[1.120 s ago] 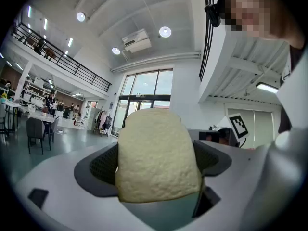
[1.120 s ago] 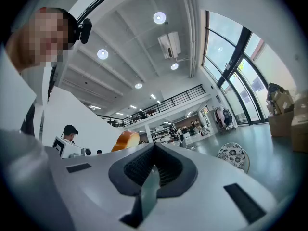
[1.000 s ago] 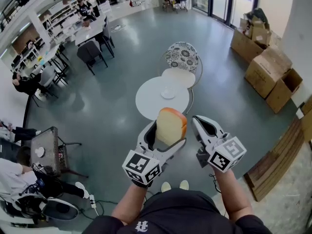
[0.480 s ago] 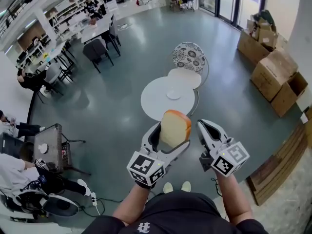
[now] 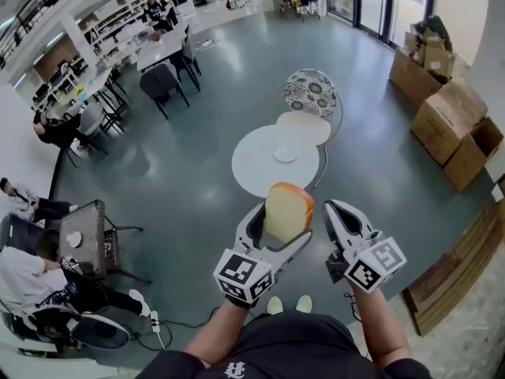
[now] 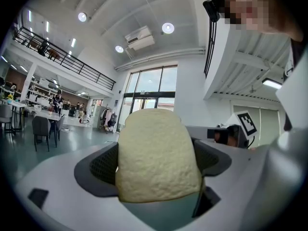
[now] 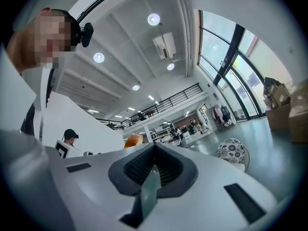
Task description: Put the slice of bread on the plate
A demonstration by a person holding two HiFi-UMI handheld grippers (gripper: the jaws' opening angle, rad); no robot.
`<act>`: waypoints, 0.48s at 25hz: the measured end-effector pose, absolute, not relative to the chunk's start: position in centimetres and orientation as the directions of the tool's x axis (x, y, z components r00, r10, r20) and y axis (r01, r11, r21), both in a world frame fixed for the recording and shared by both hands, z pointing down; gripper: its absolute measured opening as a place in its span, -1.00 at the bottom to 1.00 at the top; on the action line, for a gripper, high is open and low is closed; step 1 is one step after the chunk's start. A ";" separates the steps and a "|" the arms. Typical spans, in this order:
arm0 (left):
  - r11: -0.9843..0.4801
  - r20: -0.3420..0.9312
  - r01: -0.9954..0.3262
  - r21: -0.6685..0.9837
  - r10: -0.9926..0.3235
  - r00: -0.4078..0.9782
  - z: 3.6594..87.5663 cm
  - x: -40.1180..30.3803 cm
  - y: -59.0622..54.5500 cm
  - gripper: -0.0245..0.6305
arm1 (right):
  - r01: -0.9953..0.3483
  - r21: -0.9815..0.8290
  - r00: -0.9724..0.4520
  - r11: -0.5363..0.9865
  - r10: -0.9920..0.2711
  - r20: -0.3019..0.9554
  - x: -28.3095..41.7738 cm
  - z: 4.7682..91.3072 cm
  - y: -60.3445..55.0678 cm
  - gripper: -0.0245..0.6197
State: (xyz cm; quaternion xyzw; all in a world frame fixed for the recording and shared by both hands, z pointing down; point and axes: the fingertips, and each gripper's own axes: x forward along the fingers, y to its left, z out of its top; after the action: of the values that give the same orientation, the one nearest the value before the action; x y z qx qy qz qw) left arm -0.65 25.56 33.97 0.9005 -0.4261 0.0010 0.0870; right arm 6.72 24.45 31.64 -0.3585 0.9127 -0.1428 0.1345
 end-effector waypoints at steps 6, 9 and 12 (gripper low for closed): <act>-0.605 0.084 -0.782 0.148 -0.781 0.619 33.8 -0.4 25.1 0.59 | -0.582 -0.374 -0.726 0.722 -0.669 -0.161 7.7 31.4 24.3 -0.90; -0.587 0.087 -0.797 0.139 -0.795 0.600 33.8 -0.4 24.5 0.59 | -0.566 -0.353 -0.744 0.745 -0.646 -0.170 8.1 31.2 24.2 -0.90; -0.571 0.087 -0.811 0.130 -0.808 0.583 33.6 -0.6 24.0 0.59 | -0.562 -0.335 -0.755 0.756 -0.634 -0.165 8.3 31.2 23.6 -0.90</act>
State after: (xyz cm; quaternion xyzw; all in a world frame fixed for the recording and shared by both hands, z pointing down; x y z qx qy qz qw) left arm -0.60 23.98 33.57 0.8862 -0.4566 0.0087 0.0780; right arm 8.34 23.64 31.21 -0.3226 0.9272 -0.1334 0.1355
